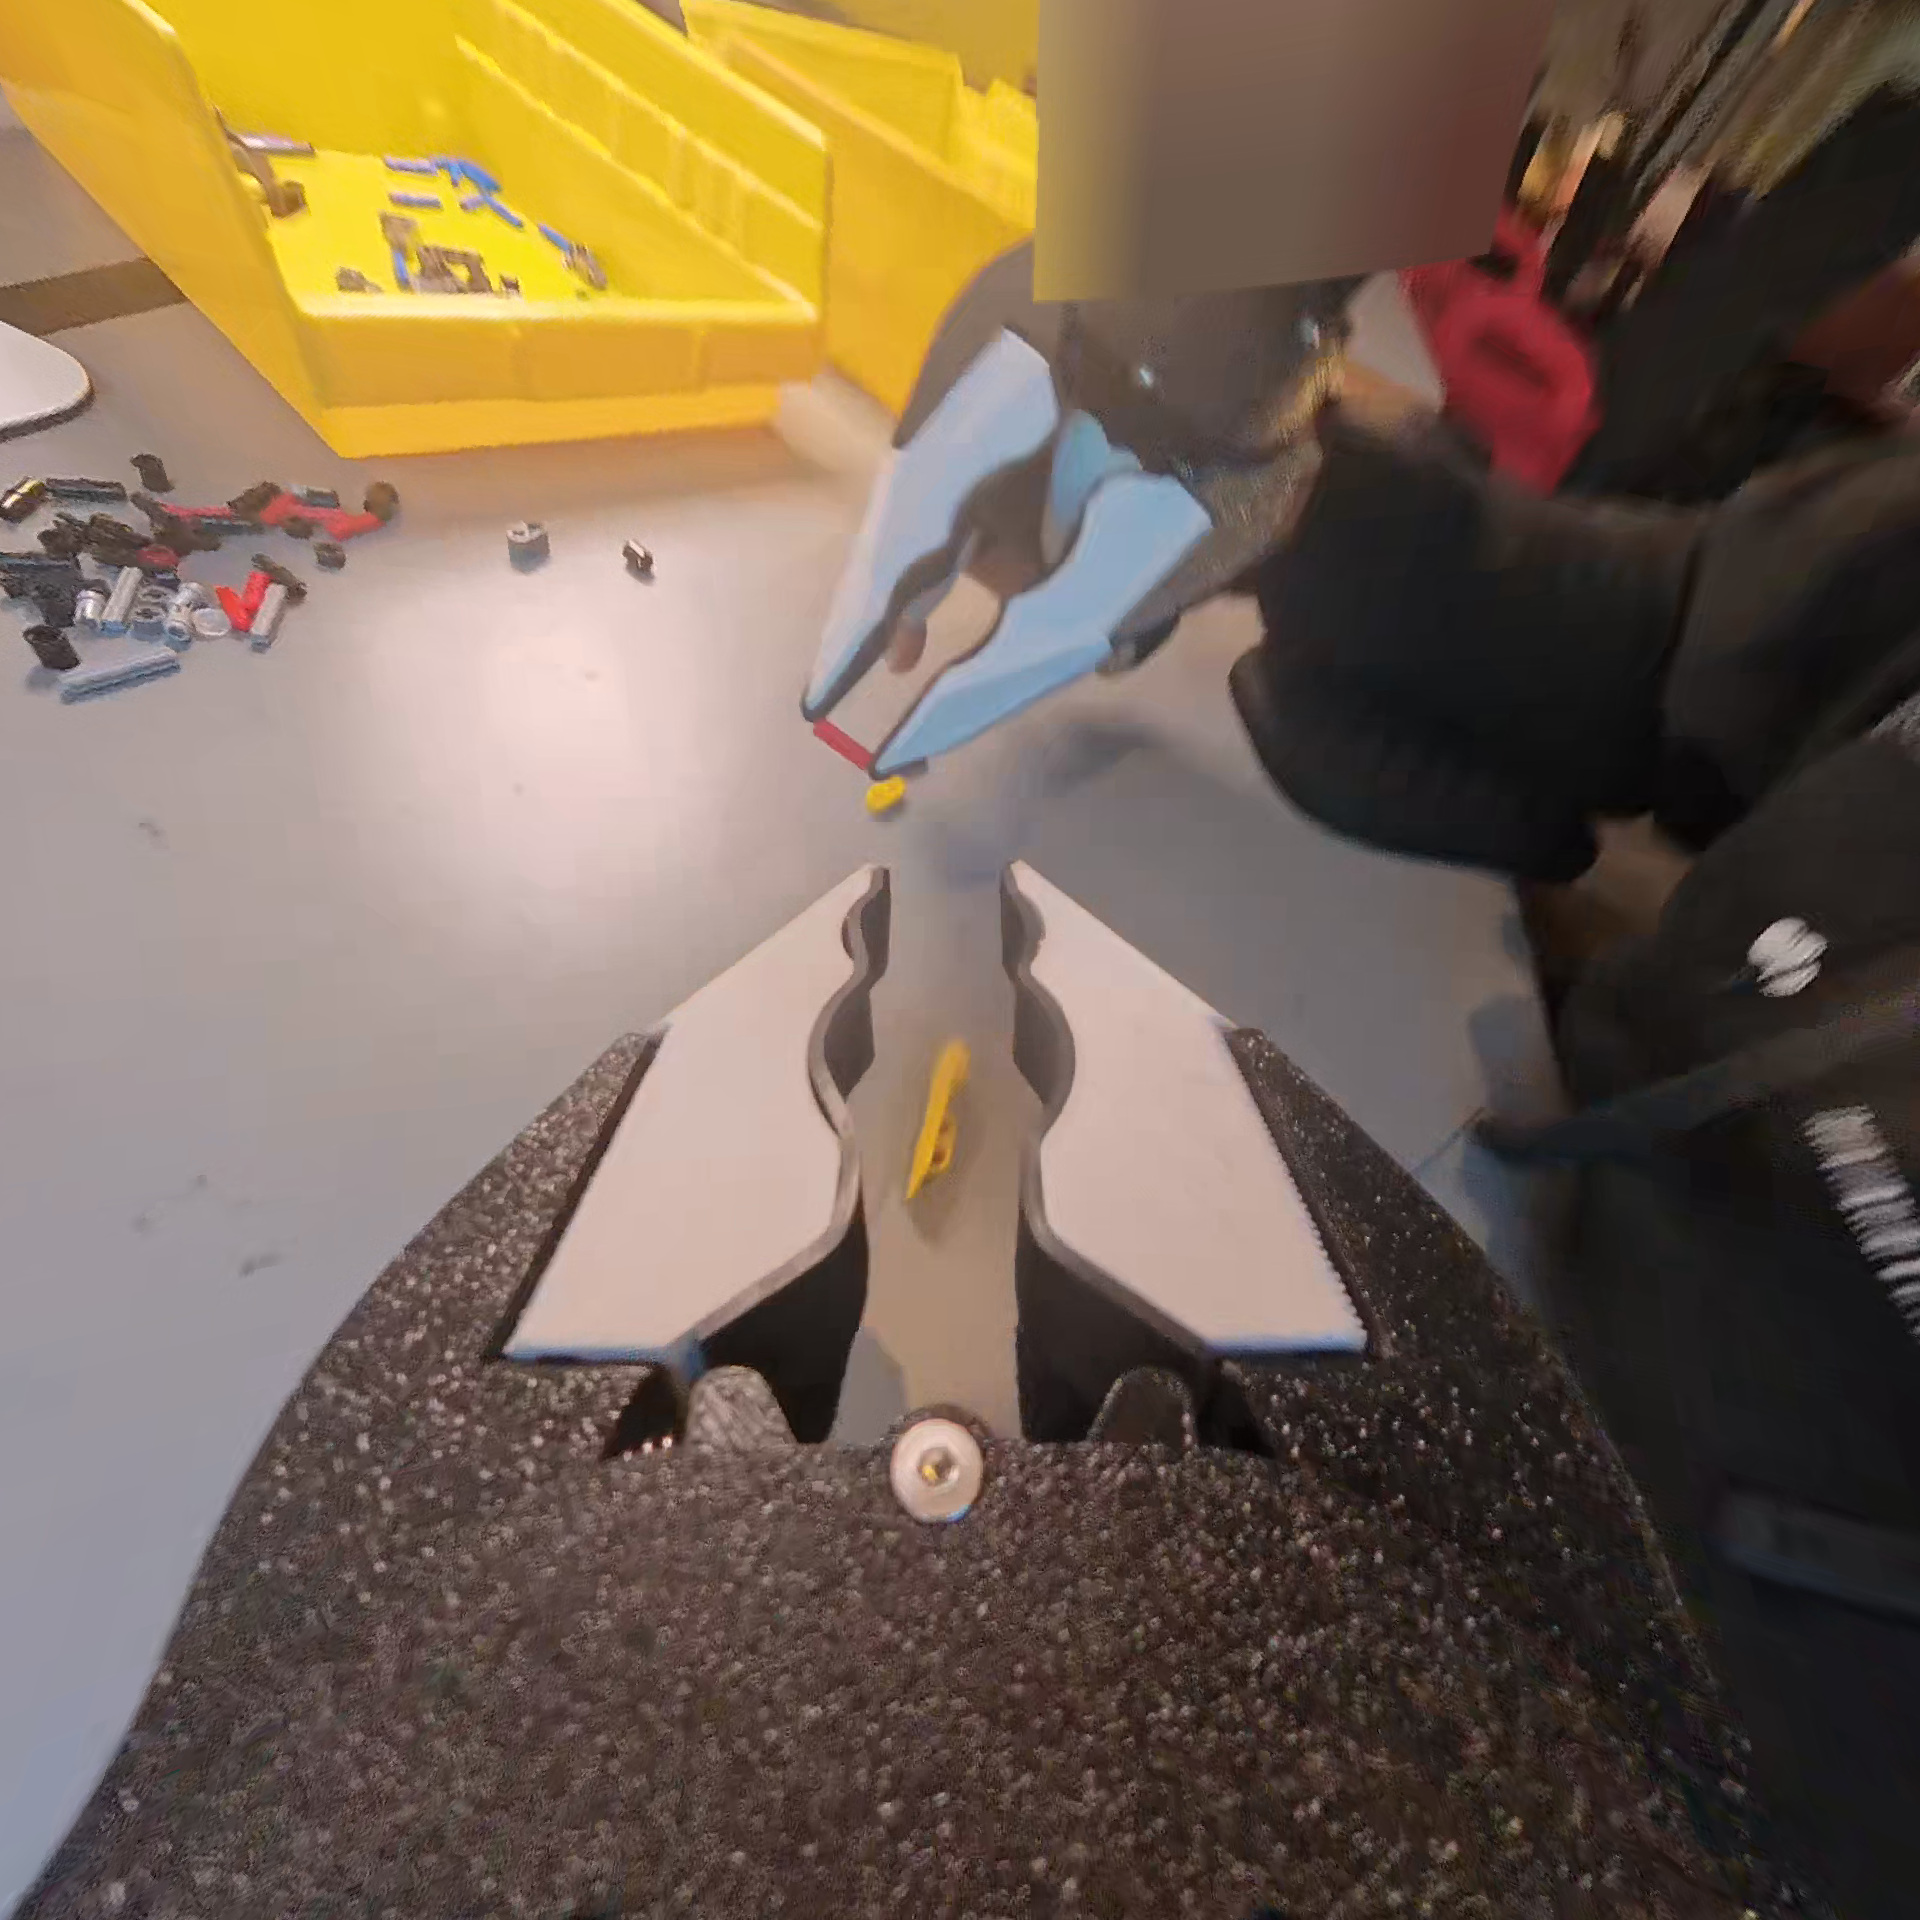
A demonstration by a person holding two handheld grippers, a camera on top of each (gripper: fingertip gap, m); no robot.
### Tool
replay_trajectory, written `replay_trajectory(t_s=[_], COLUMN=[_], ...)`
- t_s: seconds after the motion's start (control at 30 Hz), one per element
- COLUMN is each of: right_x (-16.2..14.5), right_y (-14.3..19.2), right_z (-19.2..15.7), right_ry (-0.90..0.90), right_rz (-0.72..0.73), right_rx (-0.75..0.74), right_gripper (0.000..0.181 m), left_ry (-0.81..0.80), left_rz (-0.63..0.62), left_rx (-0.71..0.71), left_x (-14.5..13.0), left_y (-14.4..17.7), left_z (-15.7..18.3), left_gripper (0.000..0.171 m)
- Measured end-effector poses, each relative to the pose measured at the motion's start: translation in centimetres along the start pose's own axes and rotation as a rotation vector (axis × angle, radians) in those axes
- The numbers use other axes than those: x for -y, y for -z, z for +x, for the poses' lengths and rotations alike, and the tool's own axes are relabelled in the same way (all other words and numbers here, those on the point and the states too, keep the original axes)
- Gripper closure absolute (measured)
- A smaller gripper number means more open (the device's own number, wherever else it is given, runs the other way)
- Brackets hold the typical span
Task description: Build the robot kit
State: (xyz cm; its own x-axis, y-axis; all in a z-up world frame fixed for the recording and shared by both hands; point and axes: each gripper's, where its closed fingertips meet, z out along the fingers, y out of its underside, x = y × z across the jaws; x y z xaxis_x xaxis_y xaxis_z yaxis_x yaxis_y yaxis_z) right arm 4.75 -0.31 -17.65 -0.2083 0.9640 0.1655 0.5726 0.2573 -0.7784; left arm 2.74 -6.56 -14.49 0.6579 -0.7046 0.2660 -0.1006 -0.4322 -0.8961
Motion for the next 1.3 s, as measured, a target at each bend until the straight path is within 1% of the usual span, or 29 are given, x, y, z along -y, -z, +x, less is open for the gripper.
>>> replay_trajectory(t_s=[0.07, 0.13, 0.17, 0.23, 0.3, 0.33, 0.4, 0.43, 0.6, 0.7, 0.8, 0.97, 1.03, 1.13, 1.2, 1.3], right_x=[3.9, 7.0, 8.0, 9.3, 9.9, 10.1, 10.5, 10.6, 10.7, 10.5, 9.9, 8.5, 8.0, 8.1, 8.3, 8.7], right_y=[1.0, 2.0, 2.4, 2.8, 2.8, 2.8, 2.7, 2.7, 2.6, 2.5, 2.5, 2.9, 2.9, 2.8, 2.6, 2.3], right_z=[-0.9, -2.1, -2.7, -4.0, -5.1, -5.5, -6.0, -6.3, -6.7, -6.9, -7.7, -9.8, -10.4, -10.9, -10.9, -10.4], right_ry=[0.064, 0.115, 0.143, 0.195, 0.238, 0.257, 0.292, 0.303, 0.351, 0.368, 0.343, 0.275, 0.28, 0.316, 0.354, 0.405], right_rz=[0.198, 0.361, 0.418, 0.488, 0.517, 0.522, 0.526, 0.525, 0.526, 0.516, 0.507, 0.451, 0.426, 0.425, 0.42, 0.417], right_rx=[-0.005, -0.015, -0.03, -0.044, -0.059, -0.065, -0.07, -0.069, -0.087, -0.08, 0.009, 0.249, 0.292, 0.283, 0.242, 0.158], right_gripper=[0.166, 0.166, 0.166, 0.166, 0.166, 0.166, 0.166, 0.166, 0.166, 0.166, 0.166, 0.164, 0.163, 0.16, 0.156, 0.156], left_ry=[0.157, 0.334, 0.417, 0.54, 0.579, 0.579, 0.552, 0.541, 0.525, 0.488, 0.434, 0.362, 0.347, 0.352, 0.365, 0.419], left_rz=[0.127, 0.246, 0.294, 0.354, 0.358, 0.347, 0.327, 0.323, 0.306, 0.26, 0.183, 0.037, 0.003, -0.011, -0.002, 0.038], left_rx=[-0.066, -0.183, -0.256, -0.37, -0.46, -0.486, -0.507, -0.516, -0.538, -0.534, -0.541, -0.606, -0.63, -0.657, -0.666, -0.676], left_x=[1.9, 3.6, 4.2, 4.9, 5.0, 5.0, 4.9, 4.9, 4.6, 4.1, 3.1, 1.0, 0.5, 0.3, 0.5, 1.1], left_y=[0.3, 0.6, 0.9, 1.2, 1.2, 1.2, 1.1, 1.1, 1.4, 1.3, 1.1, 1.1, 1.1, 1.2, 1.2, 1.3], left_z=[0.1, 0.6, 1.0, 1.6, 2.7, 3.2, 4.0, 4.3, 4.6, 4.7, 5.2, 6.7, 7.1, 7.6, 7.7, 7.4], left_gripper=[0.145, 0.14, 0.138, 0.138, 0.145, 0.148, 0.163, 0.166, 0.168, 0.17, 0.169, 0.169, 0.169, 0.17, 0.17, 0.169])
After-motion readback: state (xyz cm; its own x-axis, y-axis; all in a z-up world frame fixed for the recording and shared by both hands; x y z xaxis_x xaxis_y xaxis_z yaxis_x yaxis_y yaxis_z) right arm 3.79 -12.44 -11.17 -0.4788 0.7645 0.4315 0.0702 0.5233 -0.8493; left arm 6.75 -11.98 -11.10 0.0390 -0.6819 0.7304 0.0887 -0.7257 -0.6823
